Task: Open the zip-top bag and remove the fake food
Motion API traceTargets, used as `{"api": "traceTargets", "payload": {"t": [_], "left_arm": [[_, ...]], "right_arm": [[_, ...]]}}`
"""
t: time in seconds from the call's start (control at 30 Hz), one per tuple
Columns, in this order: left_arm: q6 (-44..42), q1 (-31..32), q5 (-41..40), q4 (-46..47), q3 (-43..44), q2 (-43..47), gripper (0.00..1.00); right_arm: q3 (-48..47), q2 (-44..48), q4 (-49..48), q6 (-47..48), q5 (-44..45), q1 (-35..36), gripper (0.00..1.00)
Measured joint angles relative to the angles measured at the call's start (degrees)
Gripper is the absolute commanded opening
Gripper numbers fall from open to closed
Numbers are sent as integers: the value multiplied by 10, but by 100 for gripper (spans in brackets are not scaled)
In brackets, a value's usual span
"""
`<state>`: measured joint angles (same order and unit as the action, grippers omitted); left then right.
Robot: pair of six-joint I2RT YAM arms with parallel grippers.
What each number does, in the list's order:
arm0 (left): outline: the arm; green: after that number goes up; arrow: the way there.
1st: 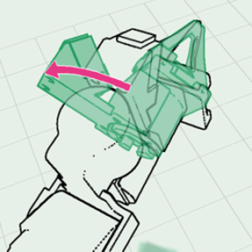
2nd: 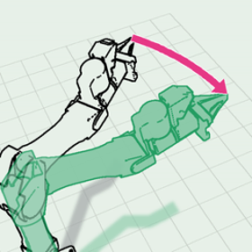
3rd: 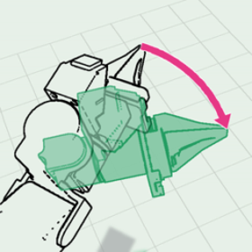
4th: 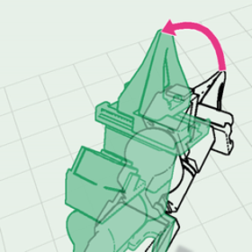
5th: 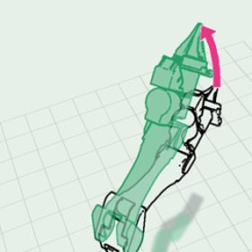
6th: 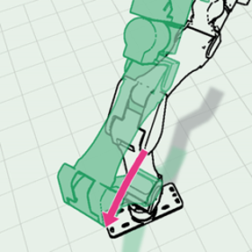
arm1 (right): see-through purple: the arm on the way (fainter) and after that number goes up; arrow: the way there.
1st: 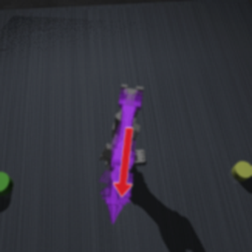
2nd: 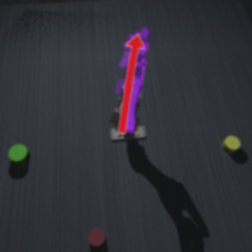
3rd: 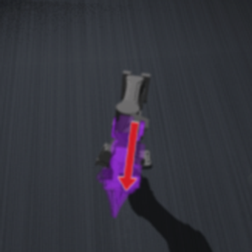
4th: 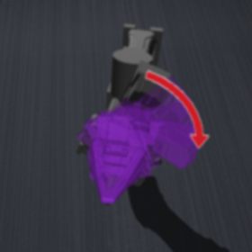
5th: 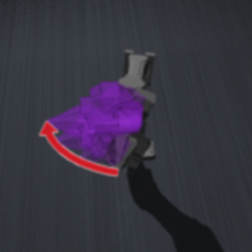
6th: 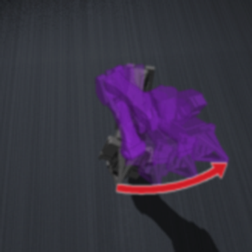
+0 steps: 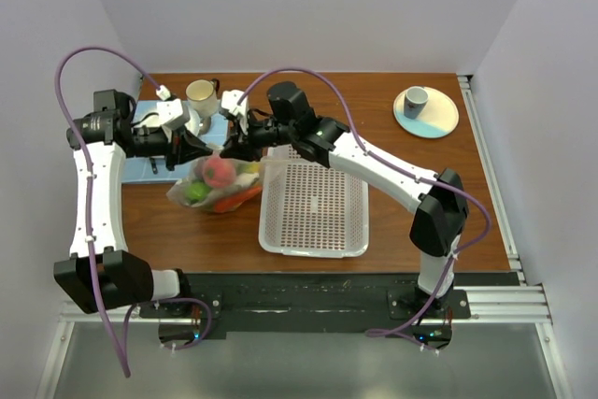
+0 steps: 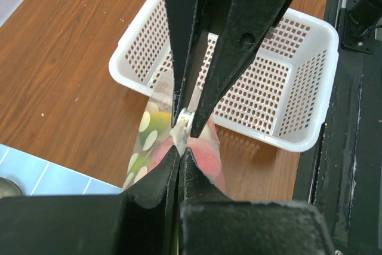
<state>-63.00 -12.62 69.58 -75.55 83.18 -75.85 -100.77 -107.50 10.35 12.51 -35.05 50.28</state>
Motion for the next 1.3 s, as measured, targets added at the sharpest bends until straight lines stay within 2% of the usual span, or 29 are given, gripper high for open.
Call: {"api": "traceTargets", "payload": {"t": [0.23, 0.47, 0.57, 0.7, 0.9, 1.07, 1.13, 1.27, 1.3], "left_arm": [[9, 0, -10, -1, 15, 6, 0], [57, -12, -14, 2, 84, 1, 0], [106, -32, -1, 42, 111, 0, 0], [172, -52, 9, 110, 104, 9, 0], [220, -68, 10, 156, 90, 20, 0], [262, -110, 32, 199, 89, 21, 0], [280, -124, 50, 206, 89, 21, 0], [300, -129, 70, 224, 87, 25, 0], [302, -130, 74, 230, 83, 29, 0]], "right_arm": [[4, 2, 2, 2, 5, -2, 0], [78, 48, 0, 6, 18, -21, 0], [119, 74, -5, 6, 27, -40, 0], [155, 93, -6, 5, 41, -58, 0], [192, 104, -10, 4, 56, -61, 0], [251, 134, -19, 3, 73, -60, 0], [265, 141, -32, 2, 76, -60, 3], [272, 154, -46, 1, 89, -57, 28], [272, 156, -46, -1, 91, -58, 31]]}}
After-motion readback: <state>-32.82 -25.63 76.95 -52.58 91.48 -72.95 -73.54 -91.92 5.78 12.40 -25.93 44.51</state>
